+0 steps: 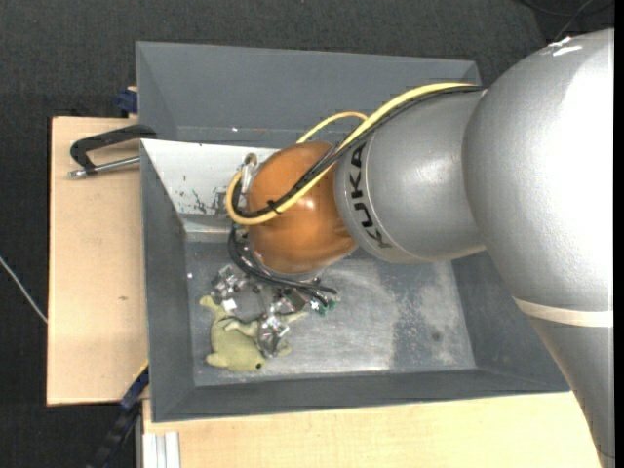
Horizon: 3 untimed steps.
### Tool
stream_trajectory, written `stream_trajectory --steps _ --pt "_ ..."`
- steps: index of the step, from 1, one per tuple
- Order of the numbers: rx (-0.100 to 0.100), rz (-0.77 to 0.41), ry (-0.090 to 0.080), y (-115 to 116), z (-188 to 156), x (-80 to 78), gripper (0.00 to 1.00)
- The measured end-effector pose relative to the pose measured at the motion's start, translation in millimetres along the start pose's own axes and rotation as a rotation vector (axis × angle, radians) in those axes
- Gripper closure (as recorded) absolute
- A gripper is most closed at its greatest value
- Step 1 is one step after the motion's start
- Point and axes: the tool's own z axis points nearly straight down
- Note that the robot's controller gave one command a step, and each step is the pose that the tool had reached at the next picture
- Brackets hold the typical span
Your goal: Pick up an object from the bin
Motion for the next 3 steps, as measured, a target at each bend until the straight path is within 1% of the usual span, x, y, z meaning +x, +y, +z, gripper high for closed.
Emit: stream_trajectory --steps 1,2,3 --pt "0.002 -0.458 -0.012 30 0 9.7 0.00" --pt "-0.010 -1.118 0.001 -19 -23 4.1 0.00" --pt "-0.015 -1.622 0.021 23 3 11.1 0.00"
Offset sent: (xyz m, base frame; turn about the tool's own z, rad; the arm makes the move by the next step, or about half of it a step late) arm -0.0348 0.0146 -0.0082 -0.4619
